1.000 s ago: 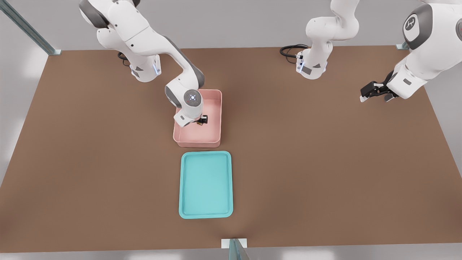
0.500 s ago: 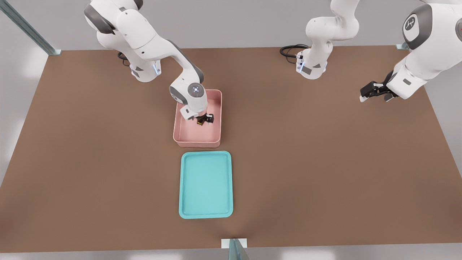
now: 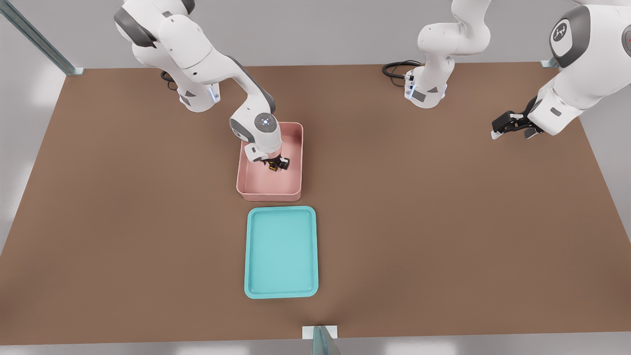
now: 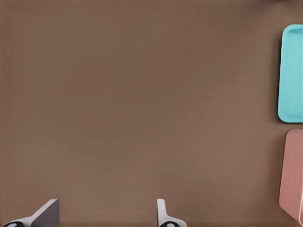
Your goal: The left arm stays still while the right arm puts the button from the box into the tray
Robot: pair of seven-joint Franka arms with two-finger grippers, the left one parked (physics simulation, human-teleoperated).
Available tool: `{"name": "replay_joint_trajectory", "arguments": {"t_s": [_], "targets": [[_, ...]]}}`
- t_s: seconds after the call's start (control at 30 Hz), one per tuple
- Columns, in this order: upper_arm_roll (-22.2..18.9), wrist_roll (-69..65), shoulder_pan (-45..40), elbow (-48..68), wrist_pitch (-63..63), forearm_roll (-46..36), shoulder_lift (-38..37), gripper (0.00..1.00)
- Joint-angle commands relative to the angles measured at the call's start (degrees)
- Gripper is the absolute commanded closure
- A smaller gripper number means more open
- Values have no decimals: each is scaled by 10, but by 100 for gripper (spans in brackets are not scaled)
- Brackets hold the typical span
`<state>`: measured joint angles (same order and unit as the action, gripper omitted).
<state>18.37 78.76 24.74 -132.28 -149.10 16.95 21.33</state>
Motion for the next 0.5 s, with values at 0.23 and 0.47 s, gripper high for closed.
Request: {"name": "replay_joint_trajectory", "arguments": {"t_s": [0.23,0.47], "targets": [[1,59,3,-9,0,10,5,41],[0,44,-6,-3,4,12,-9,64]]}}
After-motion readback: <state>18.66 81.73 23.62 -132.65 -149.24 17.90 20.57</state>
